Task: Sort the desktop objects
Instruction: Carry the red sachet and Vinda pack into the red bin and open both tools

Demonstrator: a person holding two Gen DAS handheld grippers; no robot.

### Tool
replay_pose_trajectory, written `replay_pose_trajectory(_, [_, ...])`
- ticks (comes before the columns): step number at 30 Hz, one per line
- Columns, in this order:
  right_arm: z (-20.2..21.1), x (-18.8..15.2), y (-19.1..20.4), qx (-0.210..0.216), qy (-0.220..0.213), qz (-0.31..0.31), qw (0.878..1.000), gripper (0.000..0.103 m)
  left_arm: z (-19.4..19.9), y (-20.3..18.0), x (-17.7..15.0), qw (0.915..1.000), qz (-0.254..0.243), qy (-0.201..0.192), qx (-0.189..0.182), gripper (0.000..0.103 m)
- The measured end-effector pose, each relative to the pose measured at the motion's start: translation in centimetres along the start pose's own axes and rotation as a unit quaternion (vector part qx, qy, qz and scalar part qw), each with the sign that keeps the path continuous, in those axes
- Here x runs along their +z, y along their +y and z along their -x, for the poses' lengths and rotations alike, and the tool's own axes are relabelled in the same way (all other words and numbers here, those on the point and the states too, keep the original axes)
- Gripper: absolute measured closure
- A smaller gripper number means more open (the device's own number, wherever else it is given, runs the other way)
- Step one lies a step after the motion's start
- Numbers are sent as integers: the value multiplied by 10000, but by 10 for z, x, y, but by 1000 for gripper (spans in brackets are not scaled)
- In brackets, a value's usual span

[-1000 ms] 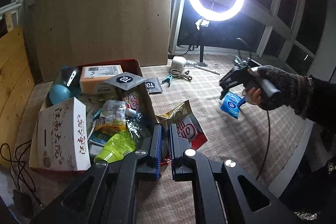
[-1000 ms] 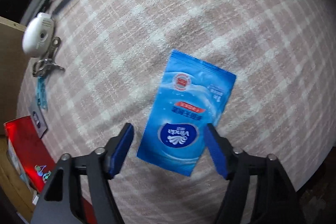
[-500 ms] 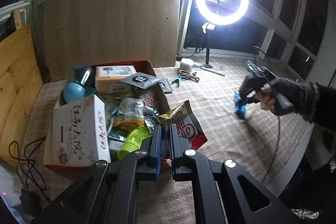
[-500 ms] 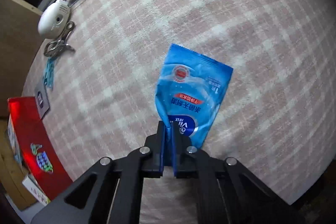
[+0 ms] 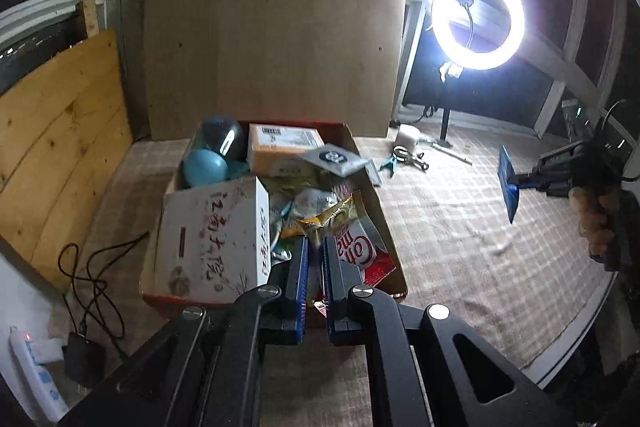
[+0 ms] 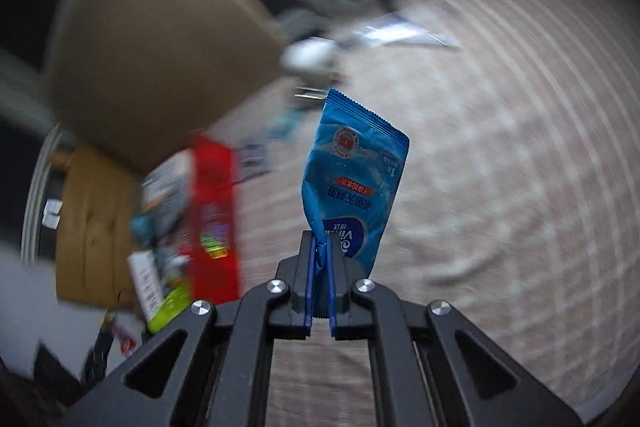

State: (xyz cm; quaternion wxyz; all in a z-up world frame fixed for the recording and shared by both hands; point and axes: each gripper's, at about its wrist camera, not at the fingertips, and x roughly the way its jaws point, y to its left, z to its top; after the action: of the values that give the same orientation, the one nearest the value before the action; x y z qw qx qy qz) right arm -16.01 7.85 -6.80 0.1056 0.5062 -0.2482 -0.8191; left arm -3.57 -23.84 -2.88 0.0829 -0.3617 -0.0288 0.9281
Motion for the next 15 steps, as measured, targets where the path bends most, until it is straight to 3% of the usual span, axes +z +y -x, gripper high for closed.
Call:
replay_pose_trajectory(3, [-3, -5, 70, 525, -23, 816, 9953, 98, 2, -1, 12, 9998, -54, -141, 97, 97])
replay_pose_trajectory(8, [-3, -28, 143, 1067, 87, 1708, 9795, 98, -10, 6, 45, 9982, -134, -426, 400, 97])
replay_pose_trajectory(15, [-33, -39, 186, 1318, 357, 1887, 9725, 98, -40, 19, 81, 9963, -158, -549, 648, 94])
